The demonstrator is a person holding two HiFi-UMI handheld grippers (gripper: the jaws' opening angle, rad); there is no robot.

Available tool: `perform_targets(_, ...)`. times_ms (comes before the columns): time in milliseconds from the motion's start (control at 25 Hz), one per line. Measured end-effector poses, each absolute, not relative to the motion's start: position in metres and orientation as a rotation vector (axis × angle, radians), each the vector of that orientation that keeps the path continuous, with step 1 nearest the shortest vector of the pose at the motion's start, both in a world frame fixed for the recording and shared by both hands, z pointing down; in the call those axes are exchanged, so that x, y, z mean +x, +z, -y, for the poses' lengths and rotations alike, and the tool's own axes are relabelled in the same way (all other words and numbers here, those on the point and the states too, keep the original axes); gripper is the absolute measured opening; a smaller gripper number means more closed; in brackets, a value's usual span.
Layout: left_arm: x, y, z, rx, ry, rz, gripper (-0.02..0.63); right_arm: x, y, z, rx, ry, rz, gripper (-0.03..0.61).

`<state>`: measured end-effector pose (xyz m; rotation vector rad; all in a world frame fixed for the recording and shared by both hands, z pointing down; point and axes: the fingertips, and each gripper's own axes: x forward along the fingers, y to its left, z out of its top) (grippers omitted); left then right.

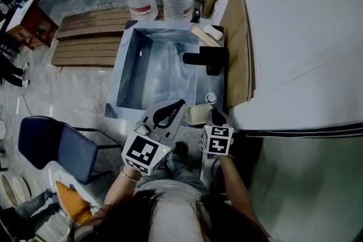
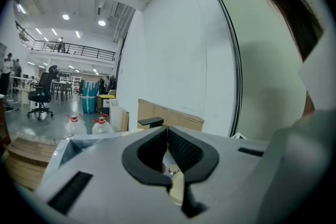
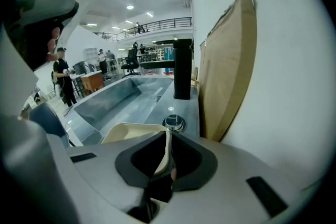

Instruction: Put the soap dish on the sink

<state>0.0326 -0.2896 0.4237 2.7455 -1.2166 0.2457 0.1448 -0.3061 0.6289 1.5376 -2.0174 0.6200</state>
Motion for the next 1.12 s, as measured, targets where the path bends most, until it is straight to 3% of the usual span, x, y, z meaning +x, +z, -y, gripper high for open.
perform_targets(1120, 0.0, 0.383, 0.222, 2.811, 0.154, 1.301, 0.009, 0.115, 0.496, 0.253, 1.75, 0.251, 2.24, 0.026)
